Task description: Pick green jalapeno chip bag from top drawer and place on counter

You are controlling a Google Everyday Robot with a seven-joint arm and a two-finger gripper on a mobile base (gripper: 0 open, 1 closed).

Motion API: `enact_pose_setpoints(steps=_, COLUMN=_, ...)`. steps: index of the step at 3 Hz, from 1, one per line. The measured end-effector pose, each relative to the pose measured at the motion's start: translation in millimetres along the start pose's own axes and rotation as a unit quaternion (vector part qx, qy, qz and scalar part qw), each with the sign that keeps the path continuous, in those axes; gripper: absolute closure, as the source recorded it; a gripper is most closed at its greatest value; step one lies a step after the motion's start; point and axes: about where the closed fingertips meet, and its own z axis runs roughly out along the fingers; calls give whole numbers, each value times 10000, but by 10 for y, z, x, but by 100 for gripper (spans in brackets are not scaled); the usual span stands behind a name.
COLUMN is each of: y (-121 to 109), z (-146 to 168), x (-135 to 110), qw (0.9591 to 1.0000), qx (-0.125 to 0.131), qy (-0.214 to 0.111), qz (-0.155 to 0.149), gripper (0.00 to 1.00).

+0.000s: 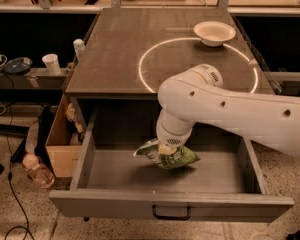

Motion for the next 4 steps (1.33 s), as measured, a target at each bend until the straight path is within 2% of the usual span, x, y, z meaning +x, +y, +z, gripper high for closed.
enact_pose_setpoints(steps=2, y=-101, z=-940, x=28, qw=9998, qx=74, qy=-37, qz=-178, gripper=100)
enact_pose_setpoints(steps=3, y=-123, z=-1438, x=-7, qw=9992, qx=199, qy=12, qz=-352, gripper=100)
enact_pose_setpoints(steps=4, y=-262, z=-1815, x=-82, qw=9976, qx=478, qy=49, qz=-490, gripper=100)
